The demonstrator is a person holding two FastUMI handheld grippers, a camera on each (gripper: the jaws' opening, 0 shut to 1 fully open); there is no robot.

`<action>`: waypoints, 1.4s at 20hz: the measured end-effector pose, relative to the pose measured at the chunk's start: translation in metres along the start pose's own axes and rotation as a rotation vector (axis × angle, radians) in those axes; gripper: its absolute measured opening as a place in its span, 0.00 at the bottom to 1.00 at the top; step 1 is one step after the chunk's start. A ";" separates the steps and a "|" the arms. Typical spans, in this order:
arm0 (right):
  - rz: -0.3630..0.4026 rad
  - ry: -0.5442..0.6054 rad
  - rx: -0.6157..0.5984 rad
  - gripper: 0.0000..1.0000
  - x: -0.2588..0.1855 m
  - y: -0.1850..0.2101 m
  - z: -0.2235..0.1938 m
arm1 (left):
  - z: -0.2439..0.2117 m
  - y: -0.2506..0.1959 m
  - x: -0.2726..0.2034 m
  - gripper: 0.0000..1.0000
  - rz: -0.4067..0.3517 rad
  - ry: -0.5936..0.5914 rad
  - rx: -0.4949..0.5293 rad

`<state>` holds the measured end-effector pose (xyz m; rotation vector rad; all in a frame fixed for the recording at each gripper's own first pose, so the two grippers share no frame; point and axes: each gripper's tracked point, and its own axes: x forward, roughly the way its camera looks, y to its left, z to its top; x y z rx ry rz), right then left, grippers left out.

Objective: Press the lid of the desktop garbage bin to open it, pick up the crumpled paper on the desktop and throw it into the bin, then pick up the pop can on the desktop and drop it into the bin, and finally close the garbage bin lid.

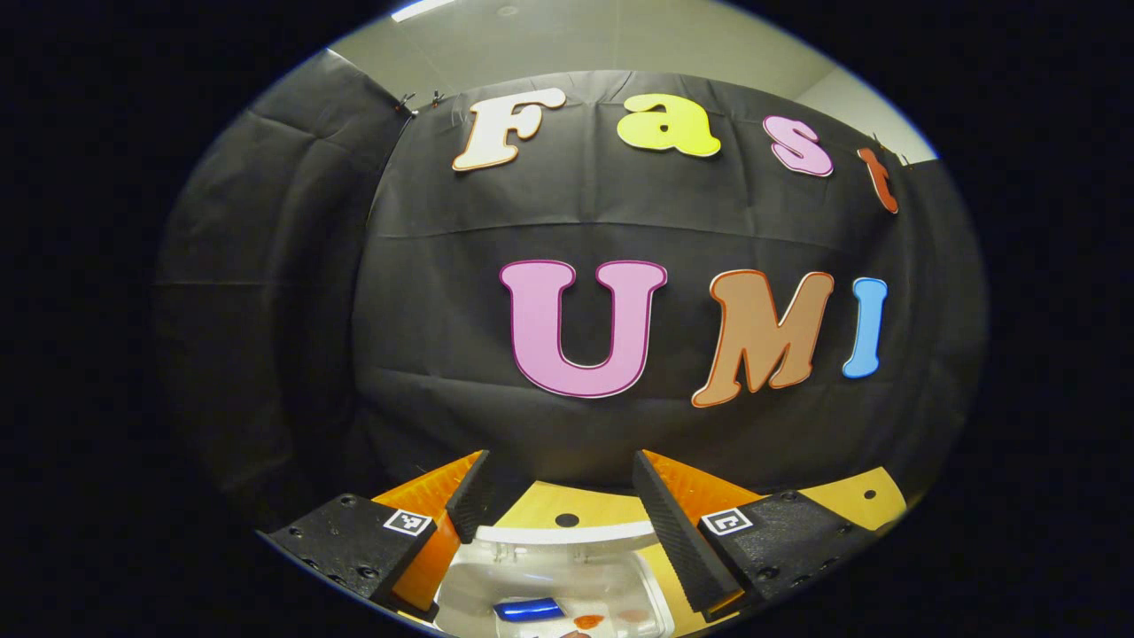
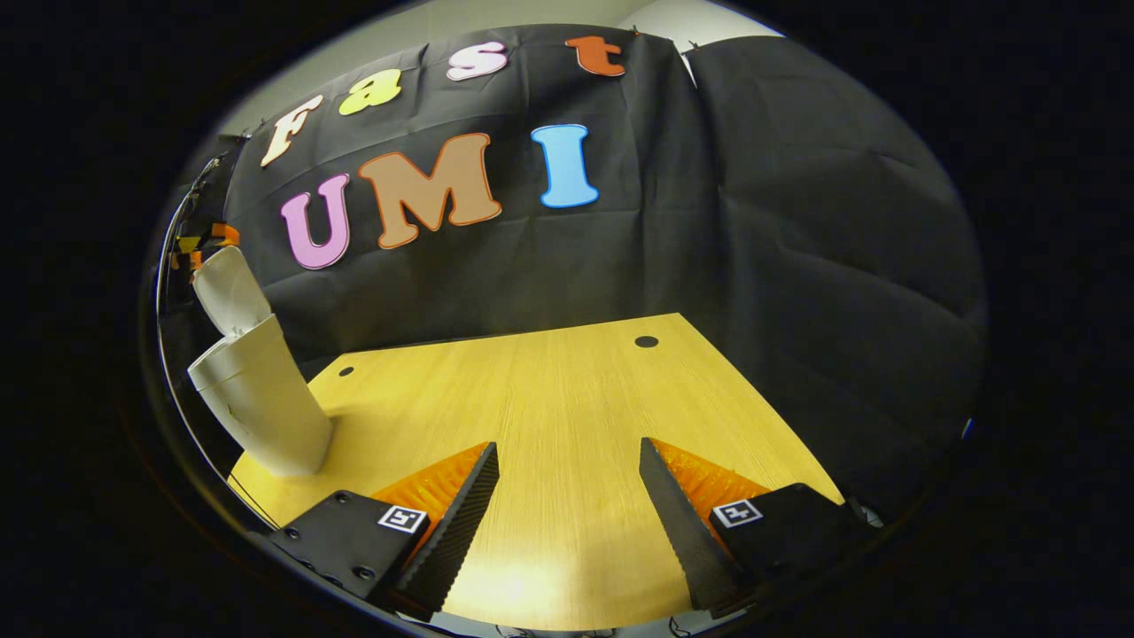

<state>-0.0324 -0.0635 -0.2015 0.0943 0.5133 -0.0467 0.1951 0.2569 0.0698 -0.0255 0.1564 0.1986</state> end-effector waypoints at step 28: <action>0.229 0.006 -0.105 0.98 -0.007 0.076 0.006 | -0.163 -0.015 -0.076 0.91 -0.055 0.096 0.068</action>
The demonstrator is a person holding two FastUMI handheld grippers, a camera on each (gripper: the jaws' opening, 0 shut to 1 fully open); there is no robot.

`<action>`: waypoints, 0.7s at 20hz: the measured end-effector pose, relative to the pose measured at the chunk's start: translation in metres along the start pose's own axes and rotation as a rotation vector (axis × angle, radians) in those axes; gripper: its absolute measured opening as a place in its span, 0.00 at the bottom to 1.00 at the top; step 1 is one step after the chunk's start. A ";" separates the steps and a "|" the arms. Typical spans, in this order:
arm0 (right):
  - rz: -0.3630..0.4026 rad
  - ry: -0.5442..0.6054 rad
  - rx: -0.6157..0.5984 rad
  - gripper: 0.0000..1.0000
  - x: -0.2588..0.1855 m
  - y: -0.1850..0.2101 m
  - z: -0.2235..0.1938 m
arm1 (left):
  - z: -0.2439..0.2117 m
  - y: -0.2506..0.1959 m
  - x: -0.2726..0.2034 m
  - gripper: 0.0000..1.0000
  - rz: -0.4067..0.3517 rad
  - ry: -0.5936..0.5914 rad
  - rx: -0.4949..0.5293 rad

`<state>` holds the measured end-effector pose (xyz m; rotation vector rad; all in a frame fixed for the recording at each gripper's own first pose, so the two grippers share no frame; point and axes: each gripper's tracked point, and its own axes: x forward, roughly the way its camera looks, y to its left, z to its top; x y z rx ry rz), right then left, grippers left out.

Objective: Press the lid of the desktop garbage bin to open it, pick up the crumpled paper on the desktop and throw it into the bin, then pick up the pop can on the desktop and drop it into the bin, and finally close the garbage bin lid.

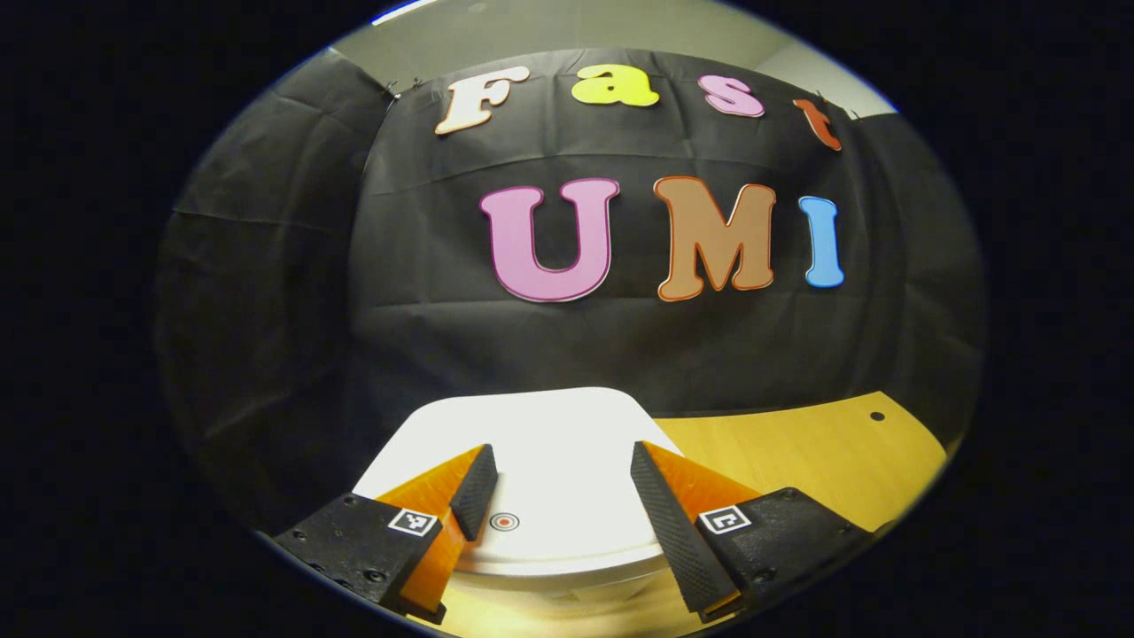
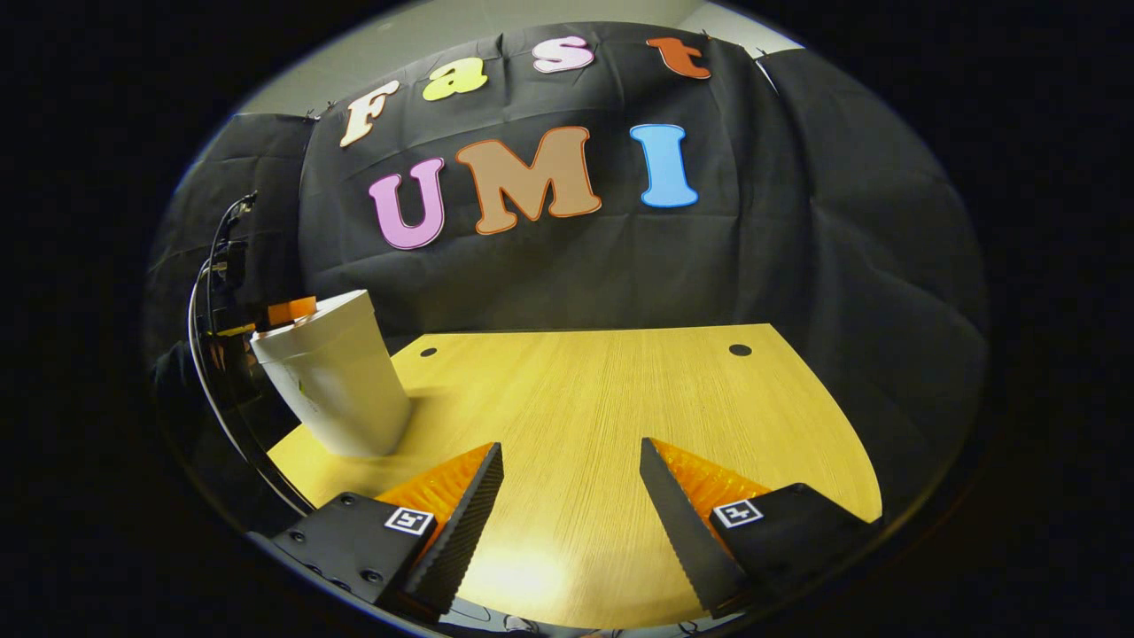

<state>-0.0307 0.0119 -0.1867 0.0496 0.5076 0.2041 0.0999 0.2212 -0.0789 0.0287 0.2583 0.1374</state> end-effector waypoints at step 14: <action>-0.024 -0.054 -0.016 0.98 -0.001 -0.006 0.027 | 0.006 -0.002 -0.013 0.93 -0.019 -0.079 -0.002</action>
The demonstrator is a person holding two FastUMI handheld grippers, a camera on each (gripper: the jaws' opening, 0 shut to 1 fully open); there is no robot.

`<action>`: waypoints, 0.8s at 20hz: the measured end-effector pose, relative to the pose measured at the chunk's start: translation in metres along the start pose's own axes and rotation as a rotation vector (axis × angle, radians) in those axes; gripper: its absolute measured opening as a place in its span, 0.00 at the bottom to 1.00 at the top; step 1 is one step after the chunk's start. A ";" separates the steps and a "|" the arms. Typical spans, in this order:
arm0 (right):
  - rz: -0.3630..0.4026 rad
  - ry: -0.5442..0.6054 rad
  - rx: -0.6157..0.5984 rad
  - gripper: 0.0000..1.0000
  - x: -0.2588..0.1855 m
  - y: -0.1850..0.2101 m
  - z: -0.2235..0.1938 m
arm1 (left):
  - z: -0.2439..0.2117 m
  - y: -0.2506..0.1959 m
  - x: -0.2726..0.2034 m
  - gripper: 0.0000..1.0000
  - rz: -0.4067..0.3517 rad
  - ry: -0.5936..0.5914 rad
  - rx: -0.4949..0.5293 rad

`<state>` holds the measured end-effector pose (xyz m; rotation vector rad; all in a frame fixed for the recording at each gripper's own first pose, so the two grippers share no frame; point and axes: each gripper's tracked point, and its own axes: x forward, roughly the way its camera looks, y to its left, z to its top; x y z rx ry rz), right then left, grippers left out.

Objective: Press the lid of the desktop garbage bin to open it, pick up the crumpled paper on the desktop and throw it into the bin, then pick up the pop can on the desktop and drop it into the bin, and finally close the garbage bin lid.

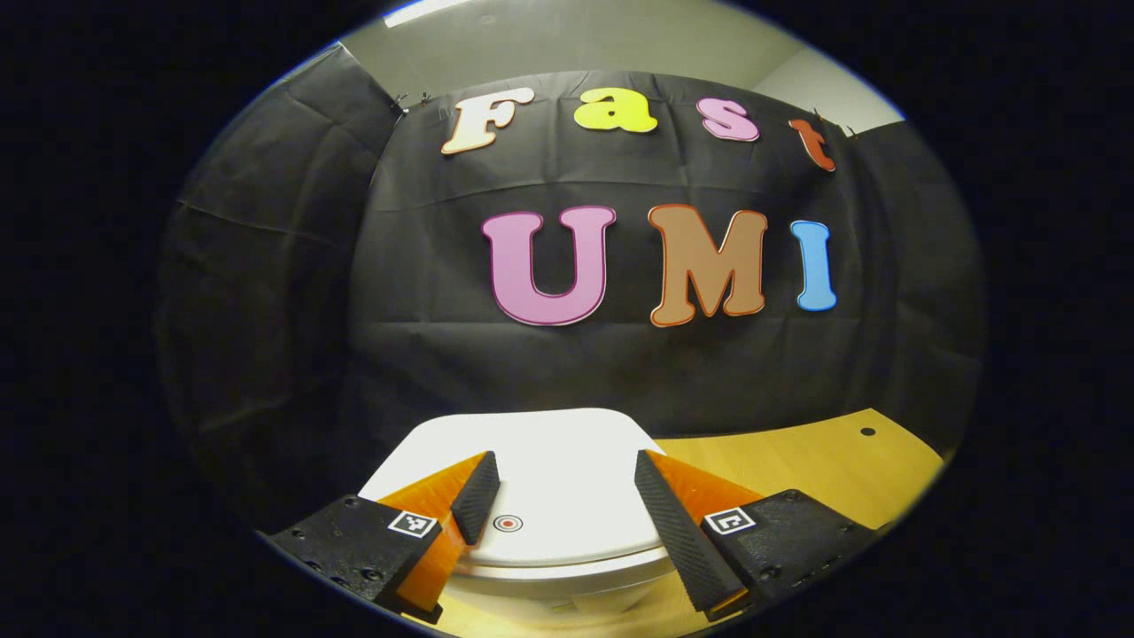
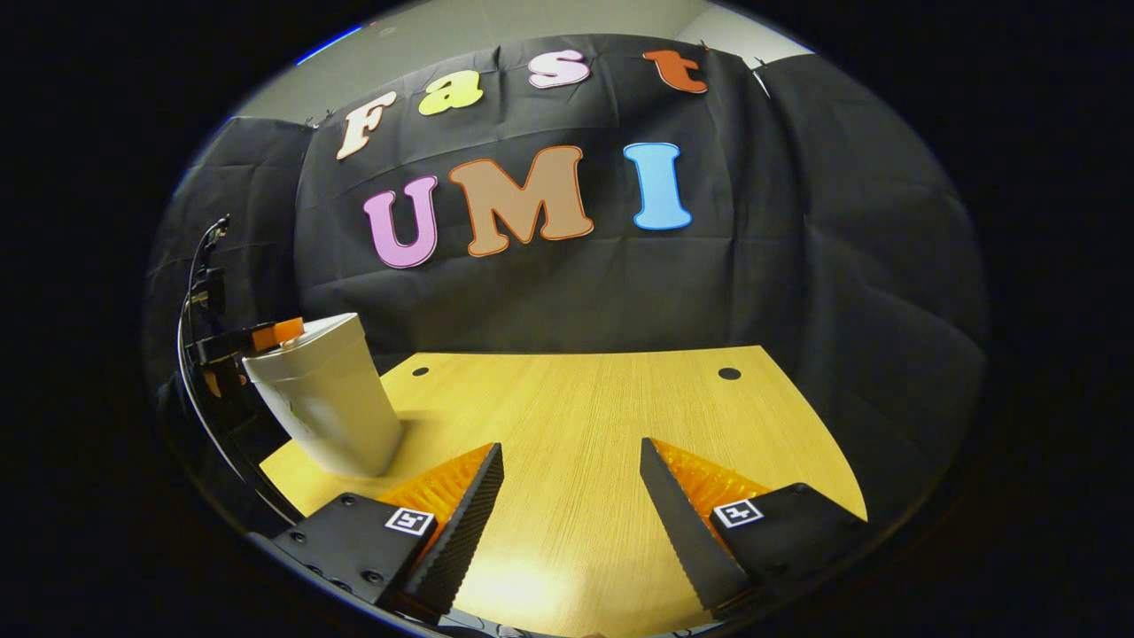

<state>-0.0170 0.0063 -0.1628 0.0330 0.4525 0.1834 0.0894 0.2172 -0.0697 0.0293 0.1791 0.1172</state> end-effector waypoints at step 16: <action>-0.002 -0.057 0.005 0.98 -0.003 0.002 0.018 | 0.001 -0.005 -0.002 0.93 -0.018 -0.019 0.038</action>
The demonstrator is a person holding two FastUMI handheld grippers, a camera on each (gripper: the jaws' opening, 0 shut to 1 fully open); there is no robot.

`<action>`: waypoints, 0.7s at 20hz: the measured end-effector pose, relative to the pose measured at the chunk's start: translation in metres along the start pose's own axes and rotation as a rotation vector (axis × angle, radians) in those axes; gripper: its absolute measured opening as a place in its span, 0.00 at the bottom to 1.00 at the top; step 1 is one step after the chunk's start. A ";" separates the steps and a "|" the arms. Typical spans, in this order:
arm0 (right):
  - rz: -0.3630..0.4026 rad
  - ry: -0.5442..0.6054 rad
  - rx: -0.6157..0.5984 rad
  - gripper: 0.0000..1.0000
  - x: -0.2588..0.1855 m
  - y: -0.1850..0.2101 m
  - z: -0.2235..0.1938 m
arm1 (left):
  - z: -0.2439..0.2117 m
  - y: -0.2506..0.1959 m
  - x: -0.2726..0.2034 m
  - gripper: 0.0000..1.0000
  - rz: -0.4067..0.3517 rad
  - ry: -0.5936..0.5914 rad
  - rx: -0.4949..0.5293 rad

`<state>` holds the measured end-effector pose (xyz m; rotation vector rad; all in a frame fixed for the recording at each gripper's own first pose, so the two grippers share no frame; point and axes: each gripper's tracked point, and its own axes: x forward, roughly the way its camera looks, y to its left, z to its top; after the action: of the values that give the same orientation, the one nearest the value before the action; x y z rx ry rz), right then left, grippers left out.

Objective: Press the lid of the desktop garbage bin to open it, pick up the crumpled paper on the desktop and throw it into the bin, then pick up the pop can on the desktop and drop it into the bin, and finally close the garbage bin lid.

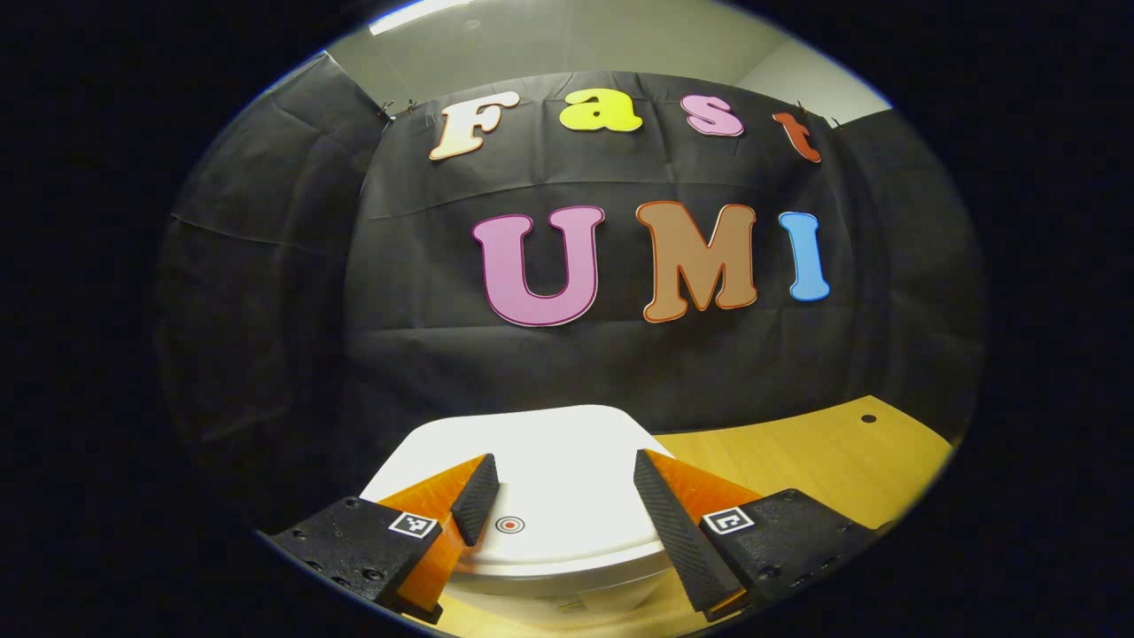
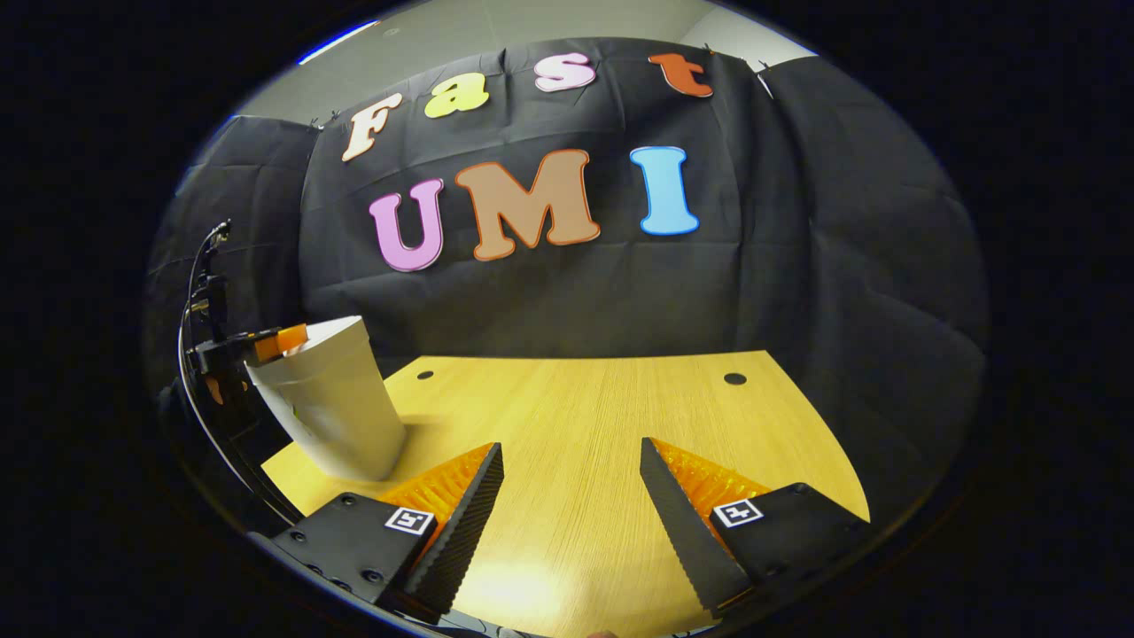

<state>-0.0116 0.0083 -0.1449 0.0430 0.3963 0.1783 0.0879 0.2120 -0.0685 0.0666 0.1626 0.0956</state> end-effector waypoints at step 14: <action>-0.027 -0.206 0.037 0.98 -0.028 0.004 0.075 | 0.071 -0.171 -0.098 0.92 -0.292 -0.212 -0.085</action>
<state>-0.0085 0.0062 -0.0646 0.0914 0.1942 0.1380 0.0185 0.0277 0.0046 -0.0324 -0.0443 -0.1955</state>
